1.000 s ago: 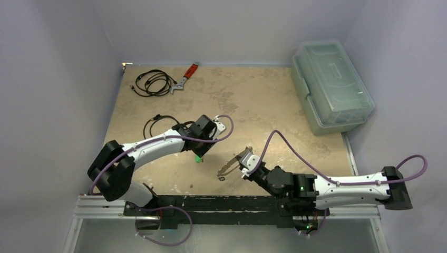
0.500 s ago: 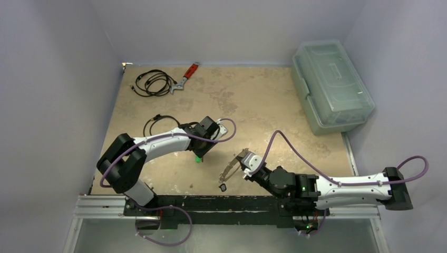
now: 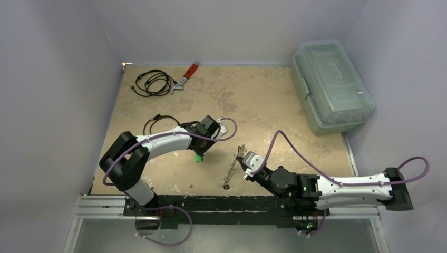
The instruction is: Put the keys on the keyring
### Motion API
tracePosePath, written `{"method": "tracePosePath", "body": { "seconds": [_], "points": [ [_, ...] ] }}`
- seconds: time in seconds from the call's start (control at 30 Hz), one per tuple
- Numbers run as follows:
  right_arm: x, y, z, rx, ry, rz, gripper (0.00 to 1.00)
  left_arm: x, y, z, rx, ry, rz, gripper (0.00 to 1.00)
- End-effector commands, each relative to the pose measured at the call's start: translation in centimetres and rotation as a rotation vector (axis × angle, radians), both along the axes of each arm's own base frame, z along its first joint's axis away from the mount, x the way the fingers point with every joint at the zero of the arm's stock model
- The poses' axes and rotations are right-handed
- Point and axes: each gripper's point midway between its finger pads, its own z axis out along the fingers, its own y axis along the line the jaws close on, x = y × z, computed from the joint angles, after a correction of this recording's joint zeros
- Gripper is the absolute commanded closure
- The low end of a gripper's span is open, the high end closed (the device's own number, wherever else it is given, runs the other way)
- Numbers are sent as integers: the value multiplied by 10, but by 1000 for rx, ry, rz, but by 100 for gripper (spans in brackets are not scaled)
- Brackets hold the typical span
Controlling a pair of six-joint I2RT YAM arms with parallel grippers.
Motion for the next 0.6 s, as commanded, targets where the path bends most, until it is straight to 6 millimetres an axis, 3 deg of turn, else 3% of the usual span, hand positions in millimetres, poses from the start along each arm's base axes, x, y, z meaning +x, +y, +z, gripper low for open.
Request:
{"method": "tracePosePath", "body": {
  "seconds": [0.0,0.13,0.27,0.37,0.57],
  "points": [
    [-3,3,19,94,8,9,100,10,-8,8,-20,-27,-13,87],
    [-3,3,19,95,8,9,100,10,-8,4,-13,-12,-15,87],
    [-3,3,19,96,9,8,100,9,-8,2,-7,-1,-15,100],
    [-2,2,19,97,10,6,100,9,-7,5,-12,-9,-15,100],
    [-1,2,17,89,8,-1,100,15,-12,37,-103,-117,-14,100]
  ]
}}
